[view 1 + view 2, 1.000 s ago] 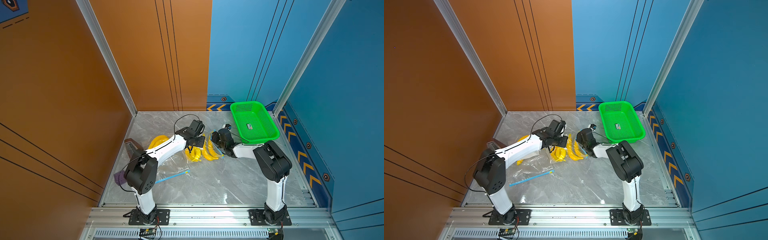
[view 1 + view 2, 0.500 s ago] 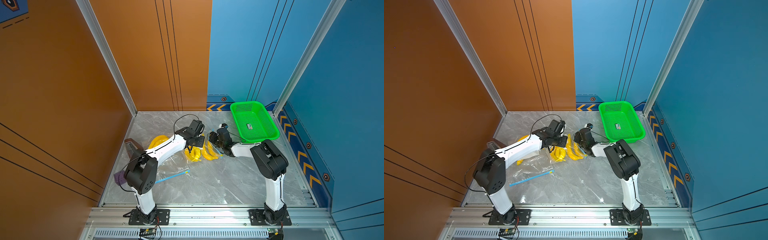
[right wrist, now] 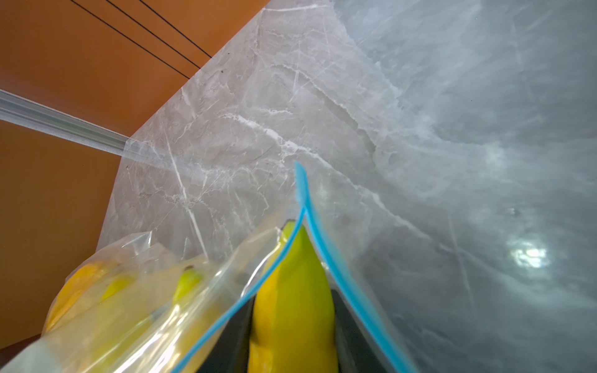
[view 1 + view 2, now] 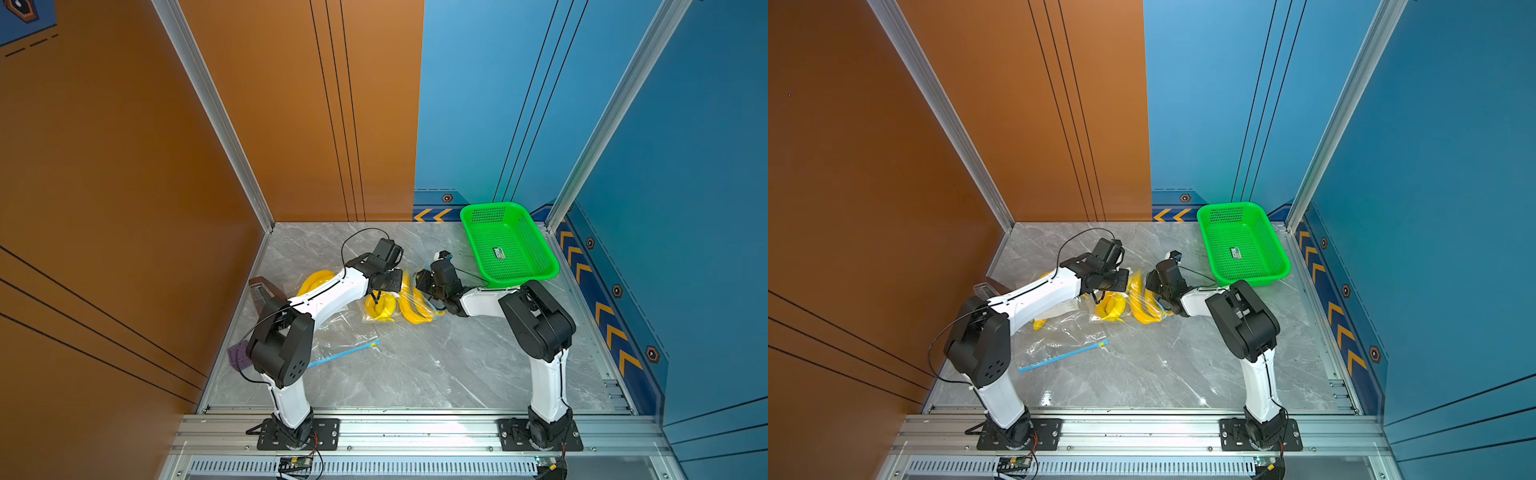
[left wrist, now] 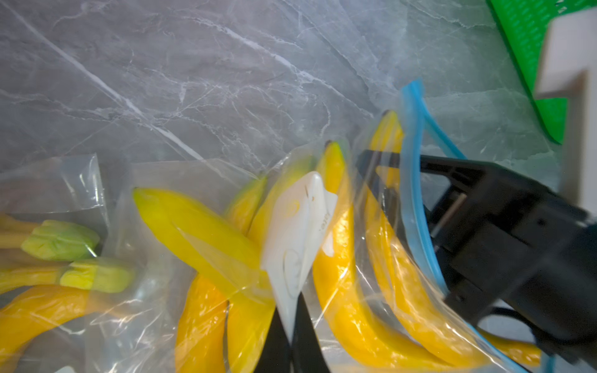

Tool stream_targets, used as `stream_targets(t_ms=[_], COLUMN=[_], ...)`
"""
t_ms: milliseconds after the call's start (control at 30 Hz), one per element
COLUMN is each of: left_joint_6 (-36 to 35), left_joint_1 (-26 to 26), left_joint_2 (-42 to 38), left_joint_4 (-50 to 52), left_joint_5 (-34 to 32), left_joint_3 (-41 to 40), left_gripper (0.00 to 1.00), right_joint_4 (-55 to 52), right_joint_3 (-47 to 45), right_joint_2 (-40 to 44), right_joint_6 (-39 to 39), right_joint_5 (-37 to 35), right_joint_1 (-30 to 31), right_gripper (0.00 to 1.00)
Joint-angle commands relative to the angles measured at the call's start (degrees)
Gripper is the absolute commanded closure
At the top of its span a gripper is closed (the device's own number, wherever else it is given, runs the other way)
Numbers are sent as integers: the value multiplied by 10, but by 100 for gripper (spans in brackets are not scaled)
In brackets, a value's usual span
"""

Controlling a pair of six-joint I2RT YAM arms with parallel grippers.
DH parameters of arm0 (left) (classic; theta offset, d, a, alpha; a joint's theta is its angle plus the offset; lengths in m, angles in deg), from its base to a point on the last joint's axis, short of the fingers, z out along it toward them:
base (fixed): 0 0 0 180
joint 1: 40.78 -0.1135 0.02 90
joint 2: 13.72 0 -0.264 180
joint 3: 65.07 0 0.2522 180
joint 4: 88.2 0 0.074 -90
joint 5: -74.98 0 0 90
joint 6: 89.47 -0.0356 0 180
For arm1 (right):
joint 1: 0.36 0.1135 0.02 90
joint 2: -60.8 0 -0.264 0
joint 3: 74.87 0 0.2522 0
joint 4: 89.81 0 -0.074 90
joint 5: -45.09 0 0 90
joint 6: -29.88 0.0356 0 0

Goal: Open the zip-top bag and take out the banana
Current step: Pick up the banana from the zipper food storage bag.

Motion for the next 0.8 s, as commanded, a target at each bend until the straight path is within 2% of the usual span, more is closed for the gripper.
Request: stream_targets(t_ms=[0, 200, 367, 600, 767], left_joint_6=[35, 41, 46, 42, 38], left_joint_1=[-24, -37, -47, -57, -59], left_joint_2=[-25, -34, -40, -55, -65], left_joint_4=[10, 10, 10, 9, 9], left_joint_5=[-46, -56, -59, -64, -61], left_joint_3=[-14, -14, -20, -46, -57], left_gripper=[100, 100, 100, 100, 100], right_joint_4=[10, 59, 91, 124, 124], right_joint_3=[-53, -123, -159, -204, -199], right_joint_2=[56, 109, 149, 208, 225], right_joint_6=[-19, -22, -65, -83, -106], right_joint_5=[-22, -37, -58, -75, -46], right_joint_1=[21, 45, 65, 61, 48], right_gripper=[72, 74, 75, 75, 75])
